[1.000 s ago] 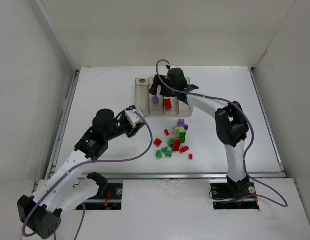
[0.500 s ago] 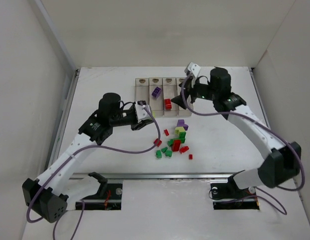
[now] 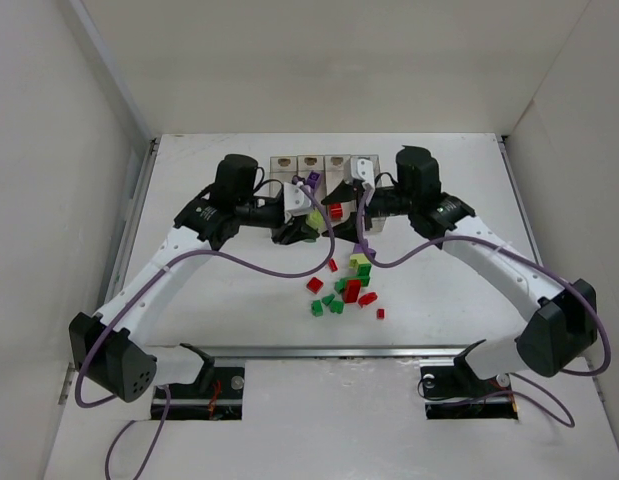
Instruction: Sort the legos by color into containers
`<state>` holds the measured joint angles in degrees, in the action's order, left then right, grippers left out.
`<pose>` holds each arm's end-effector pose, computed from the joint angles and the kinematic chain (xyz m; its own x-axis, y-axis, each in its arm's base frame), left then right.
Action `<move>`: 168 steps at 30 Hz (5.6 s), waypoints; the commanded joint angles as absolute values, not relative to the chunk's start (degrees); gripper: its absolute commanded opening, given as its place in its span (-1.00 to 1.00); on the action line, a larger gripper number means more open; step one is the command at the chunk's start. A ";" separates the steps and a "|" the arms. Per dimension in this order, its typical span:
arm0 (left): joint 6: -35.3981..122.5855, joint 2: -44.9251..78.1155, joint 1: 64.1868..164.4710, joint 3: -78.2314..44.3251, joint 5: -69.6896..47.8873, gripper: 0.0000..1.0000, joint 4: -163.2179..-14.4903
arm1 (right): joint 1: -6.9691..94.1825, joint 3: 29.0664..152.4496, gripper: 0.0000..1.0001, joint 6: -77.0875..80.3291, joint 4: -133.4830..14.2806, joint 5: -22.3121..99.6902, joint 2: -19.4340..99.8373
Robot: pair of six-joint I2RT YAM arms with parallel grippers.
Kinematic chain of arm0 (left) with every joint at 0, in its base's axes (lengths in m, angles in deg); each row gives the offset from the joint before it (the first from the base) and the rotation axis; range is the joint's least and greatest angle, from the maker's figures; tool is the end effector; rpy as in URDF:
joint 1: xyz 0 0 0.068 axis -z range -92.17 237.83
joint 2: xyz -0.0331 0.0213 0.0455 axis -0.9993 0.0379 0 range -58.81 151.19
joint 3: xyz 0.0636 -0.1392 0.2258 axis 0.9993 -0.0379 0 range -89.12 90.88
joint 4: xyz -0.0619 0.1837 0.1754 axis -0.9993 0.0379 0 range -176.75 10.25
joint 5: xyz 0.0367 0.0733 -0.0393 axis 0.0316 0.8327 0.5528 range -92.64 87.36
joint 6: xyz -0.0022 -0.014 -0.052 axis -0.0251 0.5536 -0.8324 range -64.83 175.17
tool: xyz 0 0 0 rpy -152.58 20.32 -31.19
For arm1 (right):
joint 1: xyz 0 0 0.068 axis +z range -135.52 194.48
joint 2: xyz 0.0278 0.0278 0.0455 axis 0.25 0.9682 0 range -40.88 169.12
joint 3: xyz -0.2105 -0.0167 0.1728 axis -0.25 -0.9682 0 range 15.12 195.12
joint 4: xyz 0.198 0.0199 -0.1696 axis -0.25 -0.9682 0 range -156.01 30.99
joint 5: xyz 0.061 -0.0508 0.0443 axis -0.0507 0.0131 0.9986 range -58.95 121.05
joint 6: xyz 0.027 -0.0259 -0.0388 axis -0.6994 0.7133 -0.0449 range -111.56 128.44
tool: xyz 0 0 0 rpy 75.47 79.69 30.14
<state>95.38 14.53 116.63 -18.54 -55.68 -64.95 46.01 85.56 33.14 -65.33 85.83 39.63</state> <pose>0.2305 -0.1592 0.3748 0.3199 0.2669 -0.9091 0.9428 0.0058 0.3334 0.2566 0.1915 0.3635 0.1866 -0.1683 -0.9679 -0.9814 0.0124 -0.1913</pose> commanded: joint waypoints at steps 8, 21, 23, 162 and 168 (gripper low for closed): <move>95.43 13.70 116.57 -16.44 -57.75 -1.00 -64.07 | 46.56 89.22 0.41 33.05 -64.63 92.04 37.95; 94.90 13.70 116.57 -16.96 -57.13 -1.00 -62.94 | 50.25 92.82 0.15 29.45 -64.63 87.13 40.07; 95.69 13.70 116.57 -17.57 -57.74 -1.00 -62.93 | 50.25 93.34 -0.02 29.44 -64.63 86.25 40.07; 66.25 1.75 114.38 -29.18 -35.25 -1.00 -89.74 | 31.79 103.27 -0.45 -5.54 -67.34 36.06 73.81; 66.77 1.75 114.37 -29.18 -35.25 -1.00 -89.74 | 30.56 104.42 0.68 -6.51 -69.20 37.63 73.91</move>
